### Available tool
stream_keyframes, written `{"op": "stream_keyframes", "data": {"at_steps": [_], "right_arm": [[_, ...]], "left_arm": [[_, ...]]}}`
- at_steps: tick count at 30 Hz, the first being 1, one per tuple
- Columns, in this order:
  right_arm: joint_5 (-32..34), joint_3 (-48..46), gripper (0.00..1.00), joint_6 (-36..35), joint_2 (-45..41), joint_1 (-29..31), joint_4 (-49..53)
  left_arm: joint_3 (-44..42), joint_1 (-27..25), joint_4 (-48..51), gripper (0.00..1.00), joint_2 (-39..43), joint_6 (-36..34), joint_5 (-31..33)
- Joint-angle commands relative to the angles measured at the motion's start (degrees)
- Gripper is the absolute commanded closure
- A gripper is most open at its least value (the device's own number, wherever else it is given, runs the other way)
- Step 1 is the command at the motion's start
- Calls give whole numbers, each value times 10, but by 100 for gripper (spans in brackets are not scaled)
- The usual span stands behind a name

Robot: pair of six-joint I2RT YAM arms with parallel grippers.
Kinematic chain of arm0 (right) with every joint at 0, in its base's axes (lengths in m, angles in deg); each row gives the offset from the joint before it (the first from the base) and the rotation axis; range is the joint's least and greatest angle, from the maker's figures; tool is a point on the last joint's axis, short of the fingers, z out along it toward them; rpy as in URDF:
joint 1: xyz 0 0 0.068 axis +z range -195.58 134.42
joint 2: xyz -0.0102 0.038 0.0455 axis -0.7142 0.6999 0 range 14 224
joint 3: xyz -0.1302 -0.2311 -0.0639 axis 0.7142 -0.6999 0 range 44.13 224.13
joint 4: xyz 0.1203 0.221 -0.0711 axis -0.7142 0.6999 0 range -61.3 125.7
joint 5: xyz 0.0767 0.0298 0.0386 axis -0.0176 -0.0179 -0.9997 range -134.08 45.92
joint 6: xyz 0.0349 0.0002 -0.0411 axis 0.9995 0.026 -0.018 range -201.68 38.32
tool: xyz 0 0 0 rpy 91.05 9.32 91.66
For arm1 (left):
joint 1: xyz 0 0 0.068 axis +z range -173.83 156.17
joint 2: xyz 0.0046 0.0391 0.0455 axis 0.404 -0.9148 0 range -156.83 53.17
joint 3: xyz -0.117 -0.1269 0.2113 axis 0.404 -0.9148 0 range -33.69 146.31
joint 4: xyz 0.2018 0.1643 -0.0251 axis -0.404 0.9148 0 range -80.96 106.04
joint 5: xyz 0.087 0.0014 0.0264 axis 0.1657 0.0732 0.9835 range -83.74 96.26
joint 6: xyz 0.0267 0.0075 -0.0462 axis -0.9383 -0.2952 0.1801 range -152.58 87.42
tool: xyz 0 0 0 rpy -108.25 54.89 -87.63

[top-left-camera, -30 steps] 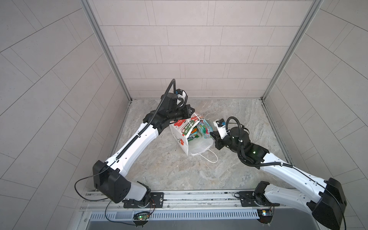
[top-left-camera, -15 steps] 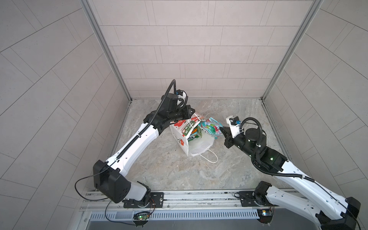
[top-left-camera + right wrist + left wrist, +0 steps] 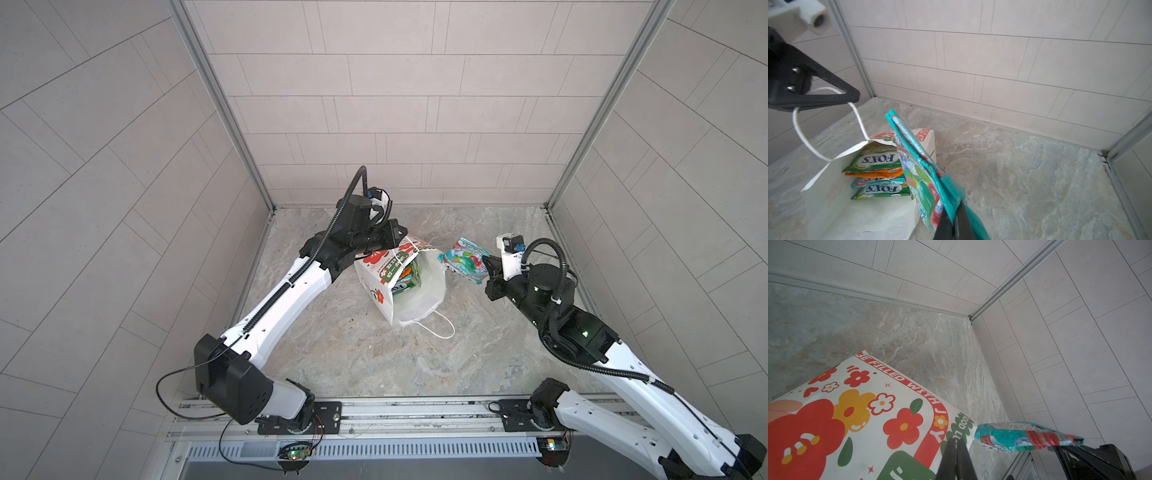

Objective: Take the snacks out of the paper bag
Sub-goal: 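Carry the teal packet away from the bag and release it on the table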

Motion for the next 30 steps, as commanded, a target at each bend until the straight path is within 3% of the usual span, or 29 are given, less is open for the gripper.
{"op": "stream_keyframes", "data": {"at_steps": [1,5,11,24,30], "right_arm": [[-29,6,100,43,11,-50,-2],[-116,6,100,76,56,-127,-9],[-210,2,100,107,144,-191,-84],[-332,39,100,228,383,-229,-282],[-342,63,100,272,473,-239,-330]], "left_arm": [[-4,-3,-13,100,13,1,-2],[-5,-3,-16,100,15,0,-10],[-9,-2,-18,100,17,-2,-12],[-13,-3,-19,100,13,-3,-16],[-10,-3,-19,100,11,-3,-19]]}}
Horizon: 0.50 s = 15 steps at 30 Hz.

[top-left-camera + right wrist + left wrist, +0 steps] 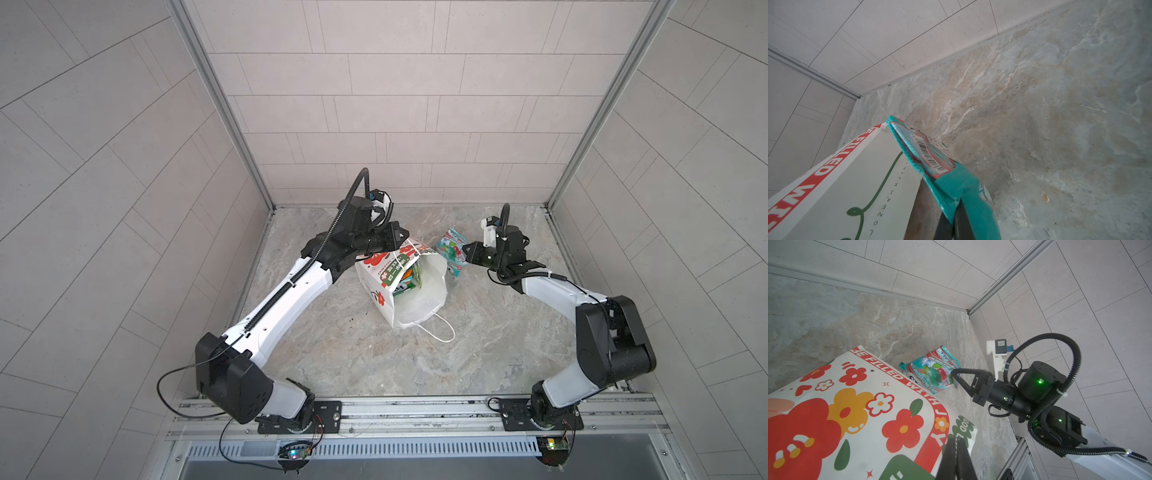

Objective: Take the snacks out of the paper bag
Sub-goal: 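Carry the teal packet away from the bag and release it on the table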

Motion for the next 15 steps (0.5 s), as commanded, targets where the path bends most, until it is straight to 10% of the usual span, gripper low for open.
{"op": "stream_keyframes", "data": {"at_steps": [1,15], "right_arm": [[-20,22,100,46,23,-13,-81],[-32,48,100,77,148,-63,-132]], "left_arm": [[1,-2,-16,100,11,-3,-4],[-2,-2,-17,100,14,-2,-5]]}}
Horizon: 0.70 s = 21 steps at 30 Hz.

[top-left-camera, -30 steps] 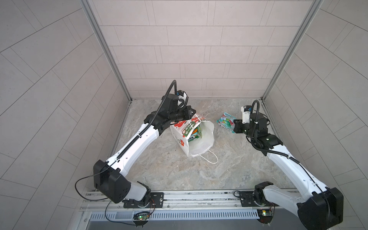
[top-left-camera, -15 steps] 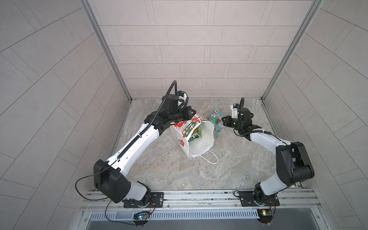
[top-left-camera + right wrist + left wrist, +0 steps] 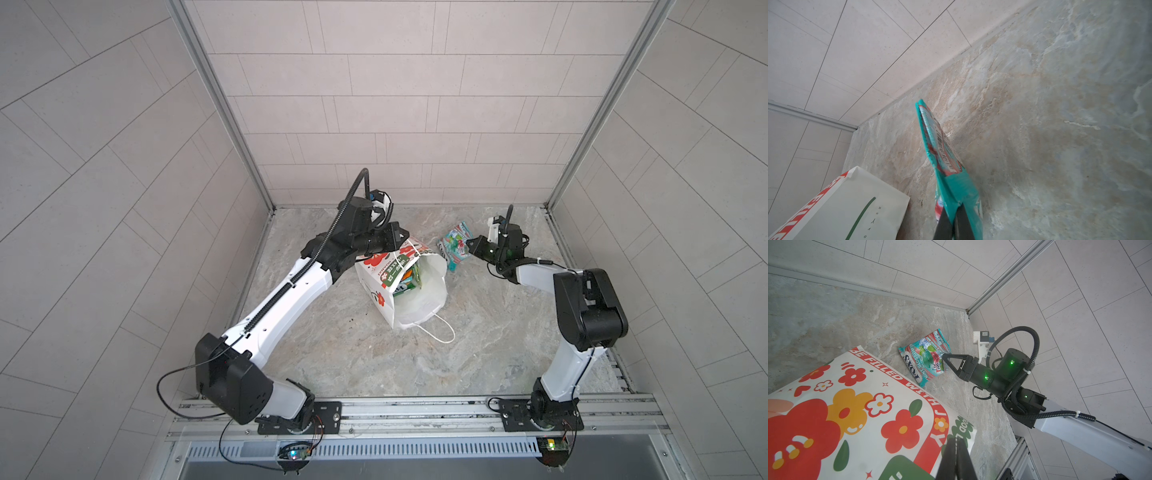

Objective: Take the snacks out of the paper bag
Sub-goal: 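Carry the teal packet away from the bag and release it on the table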

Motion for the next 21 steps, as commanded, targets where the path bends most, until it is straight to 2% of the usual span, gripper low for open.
{"op": "stream_keyframes", "data": {"at_steps": [1,11,17,21], "right_arm": [[-7,11,100,12,20,-5,-21],[13,3,100,8,54,-17,-33],[26,-12,65,-3,39,-21,-27],[35,-22,54,-28,5,-23,0]], "left_arm": [[-2,-2,-18,100,15,-3,-4],[-6,-2,-19,100,17,-1,-4],[-8,-2,-19,100,20,0,-3],[-7,-3,-19,100,21,0,-4]]}}
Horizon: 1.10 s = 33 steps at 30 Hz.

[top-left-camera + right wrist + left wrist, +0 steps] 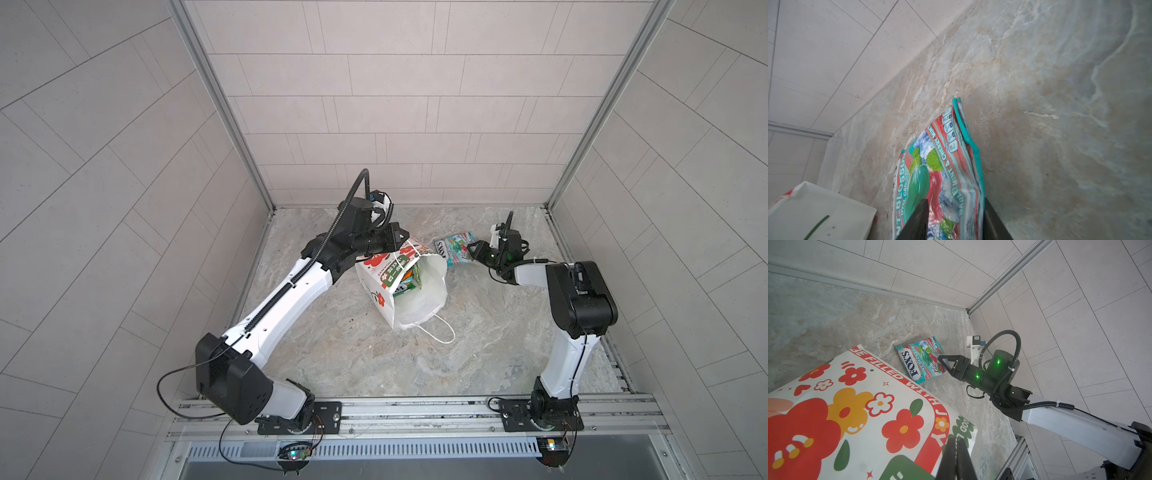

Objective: Take the snacks out of the paper bag
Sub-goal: 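Carry the teal packet away from the bag and release it on the table, then move the right gripper back into the bag's mouth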

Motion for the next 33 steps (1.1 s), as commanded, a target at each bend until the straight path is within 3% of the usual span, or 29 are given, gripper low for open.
{"op": "stream_keyframes", "data": {"at_steps": [1,8,19,26,33], "right_arm": [[13,-12,53,-30,-50,-3,21],[50,-56,50,-86,-159,-3,81],[-29,-107,49,-124,-397,25,204],[-50,-131,48,-174,-520,97,247],[-61,-131,48,-210,-546,208,253]], "left_arm": [[-5,-2,-19,100,20,0,-4],[-7,-3,-21,100,23,0,-4],[-2,-3,-16,100,22,-6,-3],[0,-3,-14,100,27,-9,2],[9,-3,-14,100,26,-6,1]]}}
